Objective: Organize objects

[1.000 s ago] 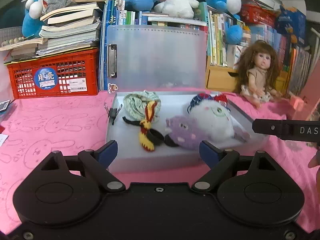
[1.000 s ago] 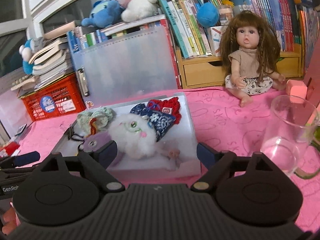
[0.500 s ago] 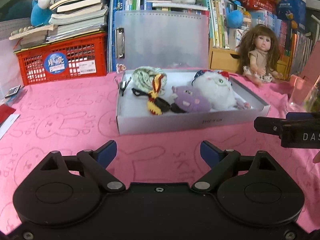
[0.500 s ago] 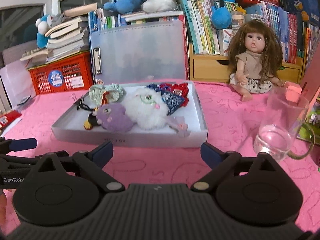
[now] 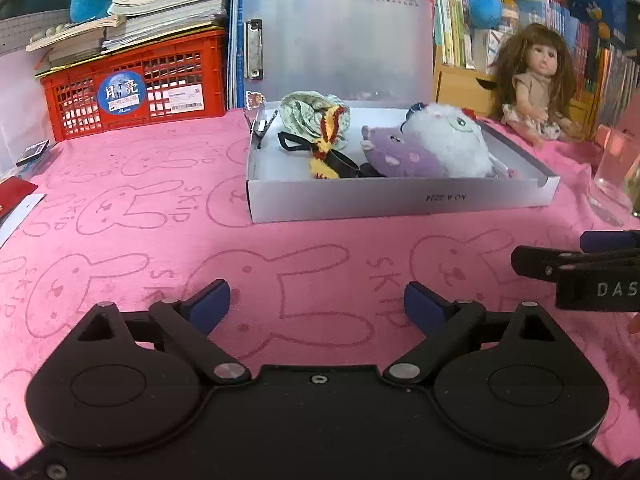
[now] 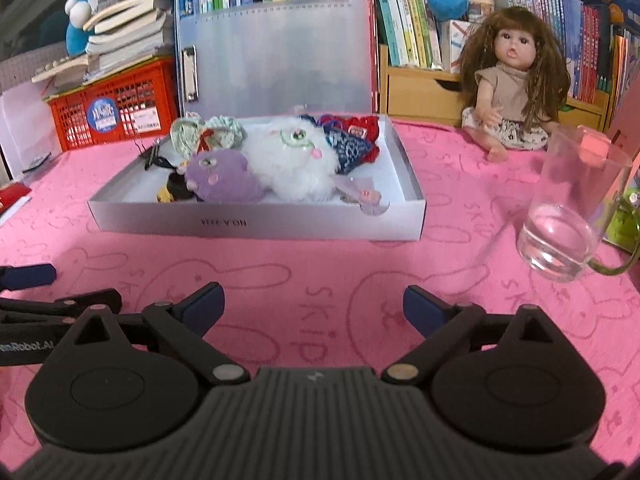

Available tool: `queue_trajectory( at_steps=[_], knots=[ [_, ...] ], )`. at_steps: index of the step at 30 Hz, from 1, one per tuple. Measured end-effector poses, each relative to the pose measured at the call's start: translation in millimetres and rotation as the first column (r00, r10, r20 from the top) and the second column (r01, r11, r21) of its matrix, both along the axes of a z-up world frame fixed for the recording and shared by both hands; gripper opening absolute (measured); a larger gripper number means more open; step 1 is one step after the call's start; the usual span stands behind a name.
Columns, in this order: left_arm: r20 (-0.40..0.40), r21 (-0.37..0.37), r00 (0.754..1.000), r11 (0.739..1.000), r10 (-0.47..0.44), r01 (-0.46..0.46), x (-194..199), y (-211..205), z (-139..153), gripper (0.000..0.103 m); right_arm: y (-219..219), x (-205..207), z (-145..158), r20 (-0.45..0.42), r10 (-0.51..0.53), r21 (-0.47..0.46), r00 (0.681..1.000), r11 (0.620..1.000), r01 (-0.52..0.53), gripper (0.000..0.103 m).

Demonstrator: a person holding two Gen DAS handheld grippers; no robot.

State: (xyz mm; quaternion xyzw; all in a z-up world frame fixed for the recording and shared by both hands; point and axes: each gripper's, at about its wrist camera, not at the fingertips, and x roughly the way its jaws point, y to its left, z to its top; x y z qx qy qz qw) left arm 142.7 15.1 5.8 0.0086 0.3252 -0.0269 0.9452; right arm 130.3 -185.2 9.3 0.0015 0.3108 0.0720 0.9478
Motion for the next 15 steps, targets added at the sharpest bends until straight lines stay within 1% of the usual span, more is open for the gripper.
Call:
queue_trajectory(
  at_steps=[4,10,15],
  knots=[
    [-0.009,0.010,1.000,1.000,0.004,-0.004,2.8,-2.4,-0.1,0.098,3.0,3.1,-6.4,-0.034,-0.004,-0.018,0.999,1.000,0.004,0.102],
    [-0.029,0.009,0.999,1.000,0.023,-0.023,10.2,-1.7,-0.1,0.103,6.0,4.3,-7.3,-0.043,-0.005,-0.043,0.999,0.999,0.003,0.103],
    [-0.034,0.010,0.999,1.000,0.030,-0.030,14.5,-1.7,-0.7,0.103,7.2,4.6,-7.7,-0.045,-0.004,-0.040,0.999,0.999,0.002,0.103]
  ],
)
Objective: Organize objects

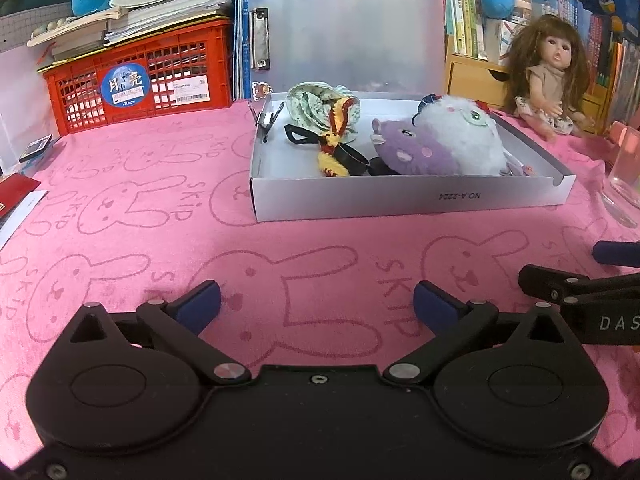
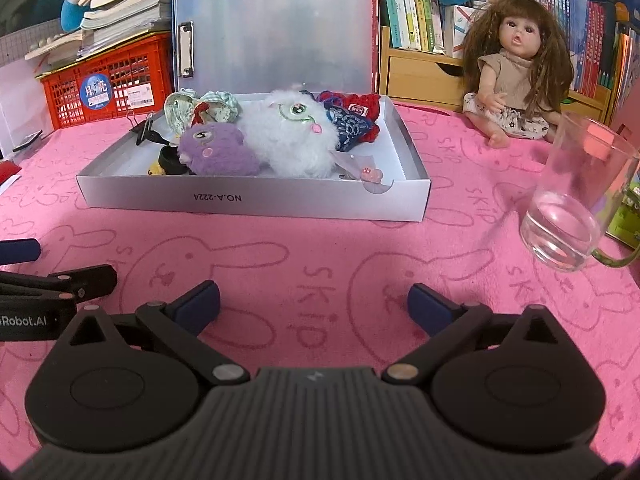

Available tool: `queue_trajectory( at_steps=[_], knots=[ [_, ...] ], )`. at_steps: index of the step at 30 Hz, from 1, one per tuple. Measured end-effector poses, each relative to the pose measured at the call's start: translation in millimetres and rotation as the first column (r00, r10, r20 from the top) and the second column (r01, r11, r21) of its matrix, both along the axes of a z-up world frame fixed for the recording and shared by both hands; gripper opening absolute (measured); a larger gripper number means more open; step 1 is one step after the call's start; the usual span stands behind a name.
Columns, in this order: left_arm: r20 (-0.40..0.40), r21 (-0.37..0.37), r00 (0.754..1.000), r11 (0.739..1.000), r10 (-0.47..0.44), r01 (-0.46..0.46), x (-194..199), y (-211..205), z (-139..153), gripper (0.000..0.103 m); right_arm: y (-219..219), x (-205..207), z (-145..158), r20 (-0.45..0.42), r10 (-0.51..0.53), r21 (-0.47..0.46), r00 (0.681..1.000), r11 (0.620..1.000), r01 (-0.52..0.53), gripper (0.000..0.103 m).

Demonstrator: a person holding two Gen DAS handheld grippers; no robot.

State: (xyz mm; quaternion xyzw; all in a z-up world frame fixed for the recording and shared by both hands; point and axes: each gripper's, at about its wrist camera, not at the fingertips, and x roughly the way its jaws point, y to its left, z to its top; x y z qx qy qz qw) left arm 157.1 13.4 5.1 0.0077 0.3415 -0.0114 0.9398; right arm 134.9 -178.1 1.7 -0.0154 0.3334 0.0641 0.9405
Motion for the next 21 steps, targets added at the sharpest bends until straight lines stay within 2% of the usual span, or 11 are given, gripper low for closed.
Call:
queue_trajectory(
  at_steps=[21],
  knots=[
    [0.000,0.001,1.000,1.000,0.013,-0.013,4.2,0.4,-0.7,0.103,-0.7,-0.2,0.3,0.000,-0.001,0.001,1.000,1.000,0.001,0.103]
  ],
)
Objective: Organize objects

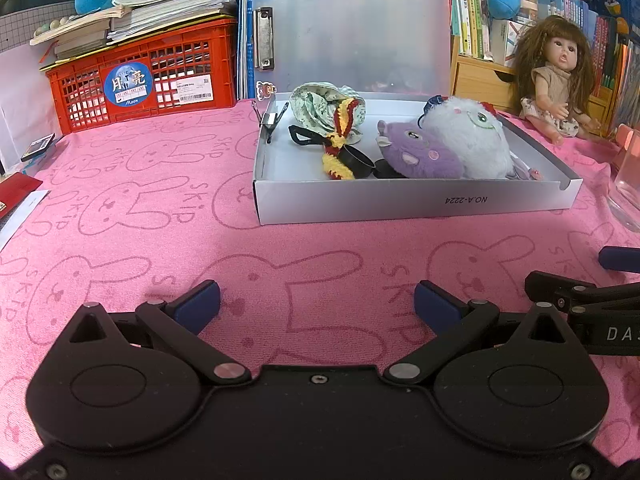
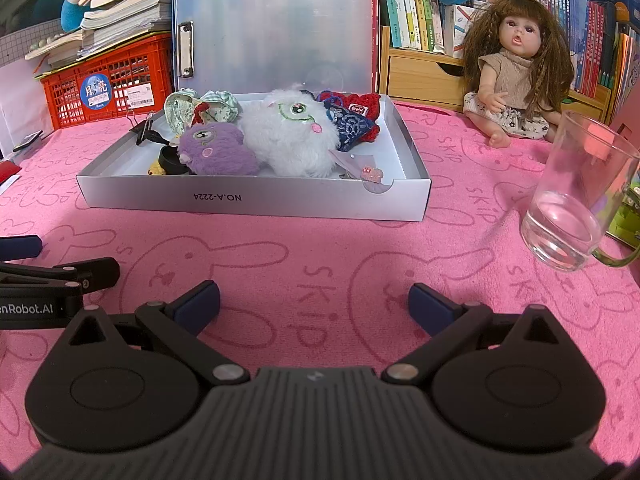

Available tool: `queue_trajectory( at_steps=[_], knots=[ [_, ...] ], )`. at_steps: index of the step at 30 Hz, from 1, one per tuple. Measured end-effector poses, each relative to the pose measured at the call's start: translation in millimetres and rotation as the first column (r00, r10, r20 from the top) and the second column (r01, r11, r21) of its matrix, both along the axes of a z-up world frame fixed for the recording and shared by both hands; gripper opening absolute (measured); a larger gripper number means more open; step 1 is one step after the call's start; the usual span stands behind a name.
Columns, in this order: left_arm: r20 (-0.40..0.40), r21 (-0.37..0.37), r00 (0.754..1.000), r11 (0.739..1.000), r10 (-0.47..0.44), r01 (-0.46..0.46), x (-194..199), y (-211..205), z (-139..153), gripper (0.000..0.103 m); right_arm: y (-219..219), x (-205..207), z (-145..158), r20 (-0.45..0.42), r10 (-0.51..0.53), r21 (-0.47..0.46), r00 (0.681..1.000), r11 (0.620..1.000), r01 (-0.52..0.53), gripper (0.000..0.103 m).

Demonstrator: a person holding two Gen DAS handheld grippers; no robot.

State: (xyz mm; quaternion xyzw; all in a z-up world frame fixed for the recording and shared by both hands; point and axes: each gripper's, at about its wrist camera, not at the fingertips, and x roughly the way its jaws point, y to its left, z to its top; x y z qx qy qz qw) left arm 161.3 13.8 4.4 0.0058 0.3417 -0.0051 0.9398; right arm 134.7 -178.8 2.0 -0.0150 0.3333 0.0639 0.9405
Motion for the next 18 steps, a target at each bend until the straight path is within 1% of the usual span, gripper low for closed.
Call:
queue_trajectory(
  at_steps=[18],
  knots=[
    [0.001,0.001,1.000,1.000,0.006,-0.006,0.5,0.1,-1.2,0.103,-0.1,-0.1,0.1,0.000,0.000,0.000,1.000,1.000,0.000,0.103]
  ],
)
